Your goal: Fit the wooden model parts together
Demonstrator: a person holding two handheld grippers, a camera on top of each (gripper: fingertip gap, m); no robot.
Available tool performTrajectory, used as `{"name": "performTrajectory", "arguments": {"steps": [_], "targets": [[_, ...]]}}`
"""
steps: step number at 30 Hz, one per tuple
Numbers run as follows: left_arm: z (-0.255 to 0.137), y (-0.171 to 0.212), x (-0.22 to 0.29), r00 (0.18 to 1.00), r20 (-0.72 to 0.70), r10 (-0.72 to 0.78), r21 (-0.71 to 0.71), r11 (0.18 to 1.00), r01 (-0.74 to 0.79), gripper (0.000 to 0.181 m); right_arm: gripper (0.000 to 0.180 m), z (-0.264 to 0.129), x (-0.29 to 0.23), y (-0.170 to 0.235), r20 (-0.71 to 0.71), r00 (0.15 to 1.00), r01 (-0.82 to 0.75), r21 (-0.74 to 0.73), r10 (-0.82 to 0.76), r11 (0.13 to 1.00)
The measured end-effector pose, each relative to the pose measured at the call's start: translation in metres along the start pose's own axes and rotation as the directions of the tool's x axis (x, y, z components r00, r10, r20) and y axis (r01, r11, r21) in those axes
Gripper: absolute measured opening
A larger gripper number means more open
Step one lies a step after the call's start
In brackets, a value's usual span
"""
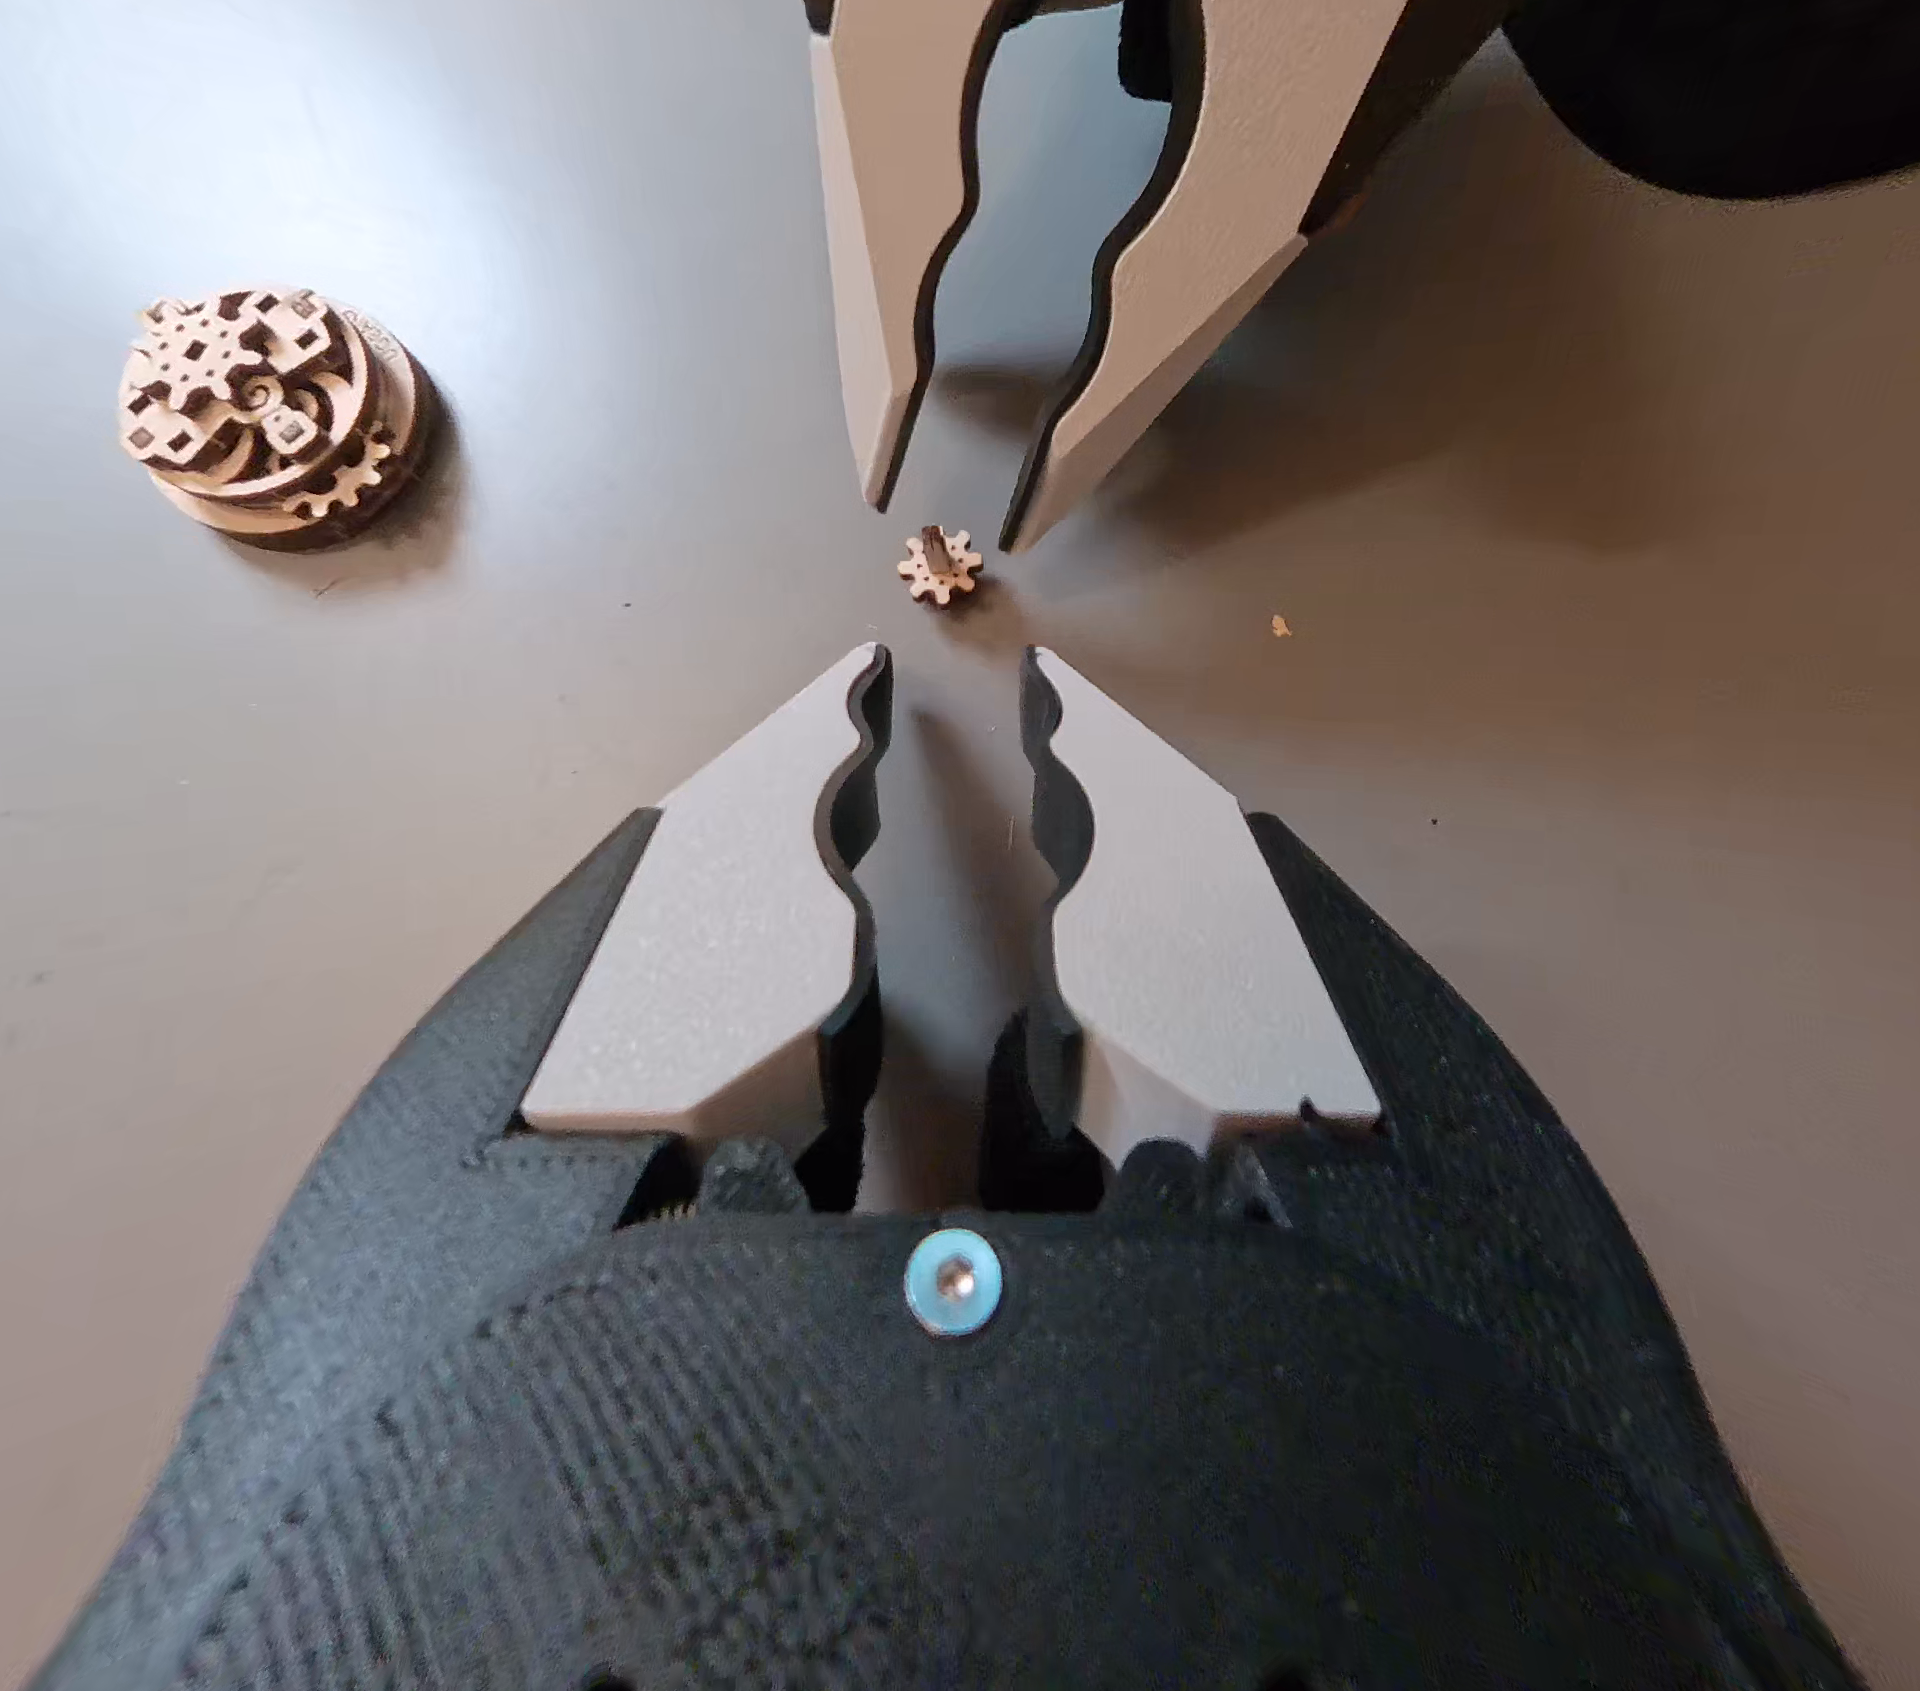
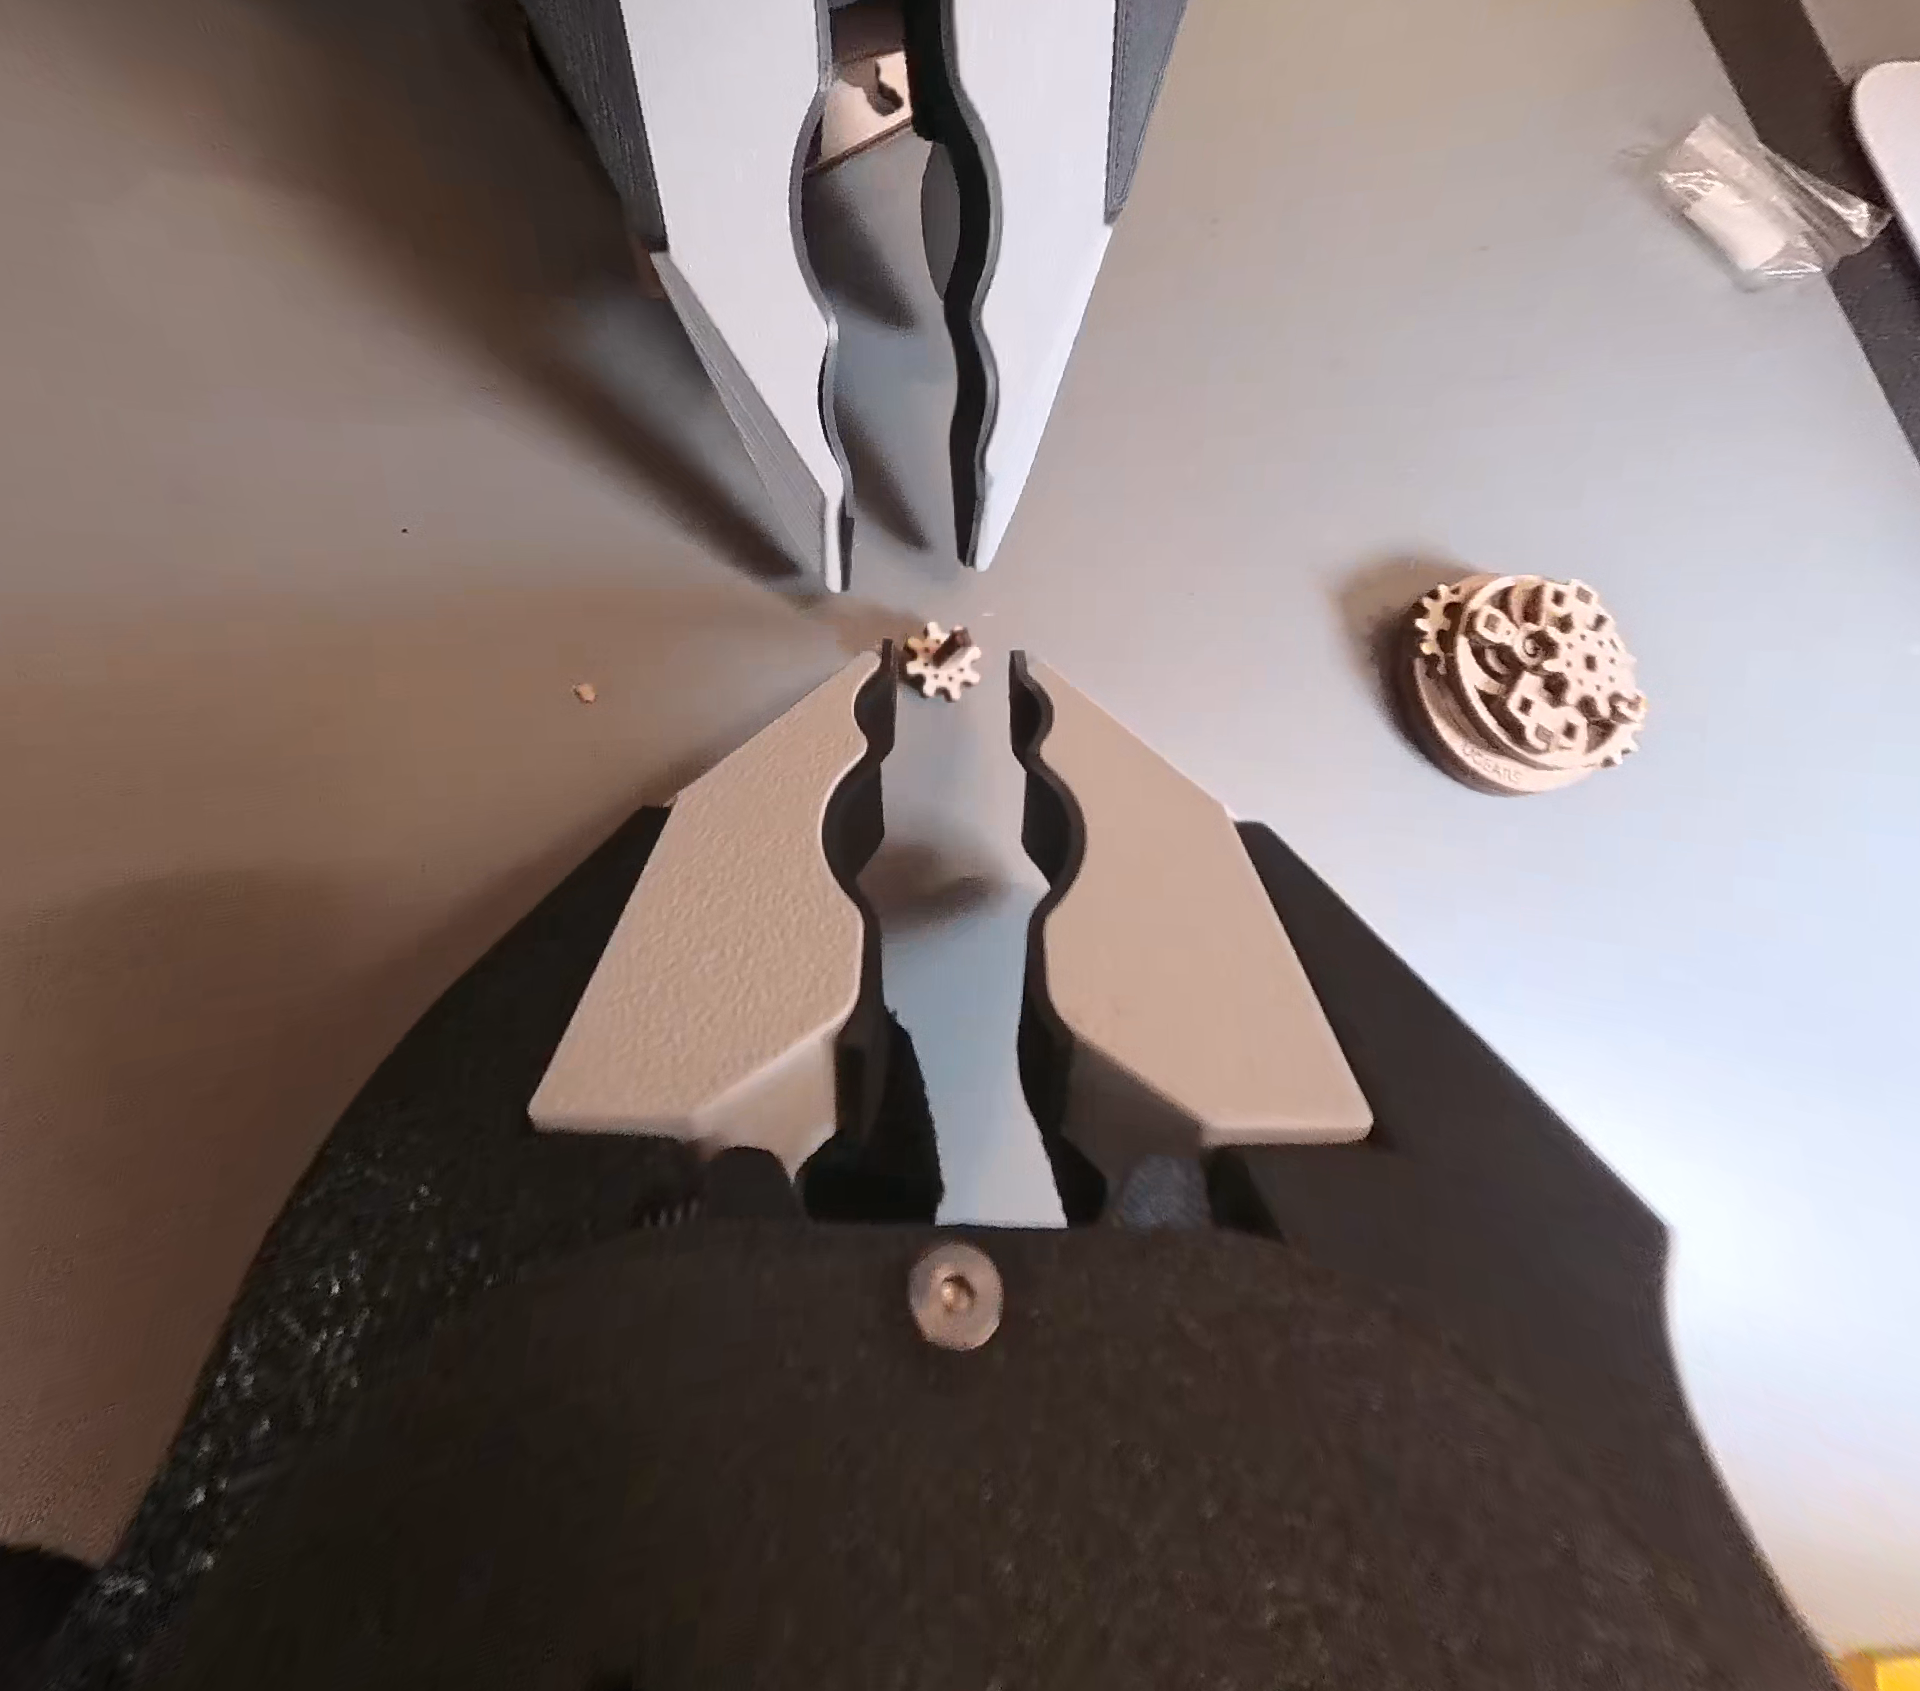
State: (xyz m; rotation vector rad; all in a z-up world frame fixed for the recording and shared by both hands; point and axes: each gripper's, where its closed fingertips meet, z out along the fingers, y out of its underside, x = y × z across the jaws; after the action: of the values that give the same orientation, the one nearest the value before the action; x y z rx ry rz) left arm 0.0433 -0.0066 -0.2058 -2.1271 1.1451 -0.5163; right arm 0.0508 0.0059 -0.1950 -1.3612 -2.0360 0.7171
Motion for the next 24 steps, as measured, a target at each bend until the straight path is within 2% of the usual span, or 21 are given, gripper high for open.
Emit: {"name": "performTrajectory", "arguments": {"steps": [1, 4, 5, 10, 14, 18, 24], "targets": [[0.000, 0.000, 0.000, 1.000, 0.001, -0.001, 0.004, 1.000, 0.001, 0.023, 0.019, 0.001, 0.000, 0.000, 0.009, 1.000, -0.002, -0.002, 0.002, 1.000], [0.000, -0.002, -0.001, 1.000, 0.003, 0.002, 0.016, 1.000, -0.002, 0.021, 0.012, 0.004, -0.002, -0.001, 0.028, 1.000, -0.011, -0.003, 0.011, 1.000], [0.000, -0.002, -0.003, 1.000, 0.008, 0.000, 0.017, 1.000, 0.000, 0.020, 0.006, 0.005, 0.000, 0.000, 0.018, 1.000, -0.015, -0.007, 0.016, 1.000], [0.000, -0.003, -0.012, 0.998, 0.044, -0.041, 0.020, 0.999, 0.041, 0.018, 0.002, 0.007, 0.017, 0.001, -0.069, 0.995, -0.075, -0.008, 0.075, 0.997], [-0.002, -0.004, -0.026, 0.991, 0.095, -0.093, 0.034, 0.995, 0.090, 0.019, 0.002, 0.010, 0.035, 0.003, -0.122, 0.989, -0.089, -0.010, 0.087, 0.996], [-0.008, -0.002, -0.032, 0.984, 0.124, -0.131, 0.062, 0.990, 0.124, 0.020, 0.003, 0.010, 0.037, 0.005, -0.104, 0.988, -0.114, -0.003, 0.114, 0.993], [-0.013, 0.000, -0.035, 0.984, 0.143, -0.109, 0.060, 0.993, 0.101, 0.020, 0.018, -0.002, 0.033, 0.002, -0.094, 0.991, -0.100, 0.010, 0.101, 0.995]]}}
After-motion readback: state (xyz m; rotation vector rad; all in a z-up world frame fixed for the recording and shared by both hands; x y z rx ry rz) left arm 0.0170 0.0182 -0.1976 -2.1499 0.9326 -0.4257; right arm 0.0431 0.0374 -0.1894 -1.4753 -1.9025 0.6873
